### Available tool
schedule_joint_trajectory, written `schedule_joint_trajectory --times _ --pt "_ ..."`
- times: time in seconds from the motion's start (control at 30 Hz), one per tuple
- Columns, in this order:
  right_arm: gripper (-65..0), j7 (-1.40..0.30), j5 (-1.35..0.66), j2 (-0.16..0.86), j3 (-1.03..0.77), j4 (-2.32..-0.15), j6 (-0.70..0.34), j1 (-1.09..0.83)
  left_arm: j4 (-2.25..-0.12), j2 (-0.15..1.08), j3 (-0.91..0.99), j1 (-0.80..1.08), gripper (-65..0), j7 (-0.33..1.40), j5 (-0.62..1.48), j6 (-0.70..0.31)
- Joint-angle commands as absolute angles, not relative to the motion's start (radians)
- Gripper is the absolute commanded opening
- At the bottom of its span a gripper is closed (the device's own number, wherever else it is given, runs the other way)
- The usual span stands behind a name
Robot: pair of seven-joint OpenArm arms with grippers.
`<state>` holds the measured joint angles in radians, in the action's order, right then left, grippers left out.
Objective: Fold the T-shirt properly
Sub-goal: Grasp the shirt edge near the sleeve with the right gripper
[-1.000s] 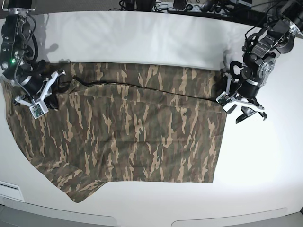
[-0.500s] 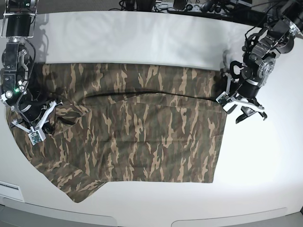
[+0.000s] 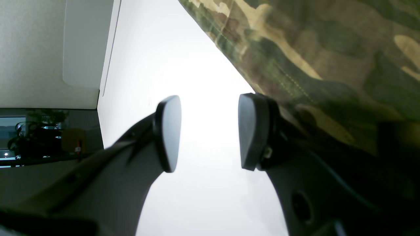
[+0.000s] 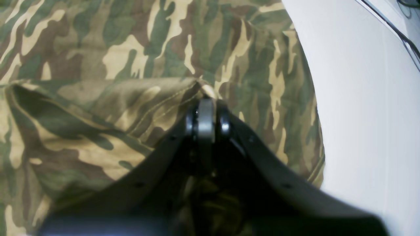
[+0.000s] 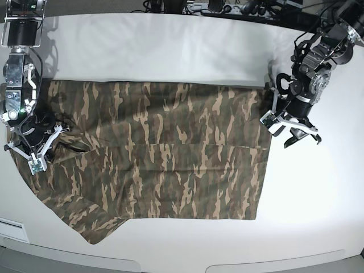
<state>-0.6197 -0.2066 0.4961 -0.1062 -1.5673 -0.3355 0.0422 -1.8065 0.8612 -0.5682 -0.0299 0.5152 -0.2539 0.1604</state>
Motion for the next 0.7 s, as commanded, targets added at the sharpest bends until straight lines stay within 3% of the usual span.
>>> schedule_joint_trajectory --times 0.0,0.07,0.1,0.17,0.23,0.27,0.3,0.47,0.57,0.67 --pt "-42.0 -0.608 -0.208 0.52 -0.116 -1.582 -0.334 0.064 -1.822 0.879 -0.556 -0.046 -36.0 0.506 -0.298 0.178" --pt "-23.5 -0.653 -0.208 0.53 -0.116 -1.584 -0.34 0.069 -1.822 0.881 -0.556 -0.051 -36.0 0.516 -0.373 0.196" --pt "-19.9 -0.685 -0.208 0.535 -0.116 -1.592 -0.336 0.076 -1.822 0.885 -0.556 -0.056 -36.0 0.521 -0.396 0.218" --pt "-19.7 -0.754 -0.209 0.546 -0.12 -1.628 -0.332 0.091 -1.822 0.898 -0.556 -0.076 -42.1 0.525 -0.403 0.261" --pt "-20.4 -0.772 -0.21 0.562 -0.121 -1.687 -0.332 0.094 -1.822 0.903 -0.556 -0.099 -60.9 0.525 -0.388 0.295" --pt "-22.5 -0.775 -0.215 0.572 -0.125 -1.724 -0.331 0.091 -1.824 0.903 -0.556 -0.109 -65.0 0.525 -0.377 0.298" --pt "-26.9 -0.802 -0.229 0.583 -0.126 -1.764 -0.32 0.091 -1.831 0.903 -0.556 -0.113 -65.0 0.524 -0.356 0.295" --pt "-65.0 -0.965 -0.314 0.645 -0.127 -1.866 -0.343 0.057 -1.889 0.894 -0.557 -0.115 -65.0 0.503 -0.233 0.247" --pt "-65.0 -0.962 -0.318 0.654 -0.127 -1.865 -0.369 -0.022 -1.908 0.895 -0.557 -0.115 -65.0 0.444 -0.172 0.22" --pt "-65.0 -0.941 -0.318 0.654 -0.127 -1.865 -0.382 -0.112 -1.923 0.889 -0.557 -0.126 -65.0 0.407 -0.1 0.055"
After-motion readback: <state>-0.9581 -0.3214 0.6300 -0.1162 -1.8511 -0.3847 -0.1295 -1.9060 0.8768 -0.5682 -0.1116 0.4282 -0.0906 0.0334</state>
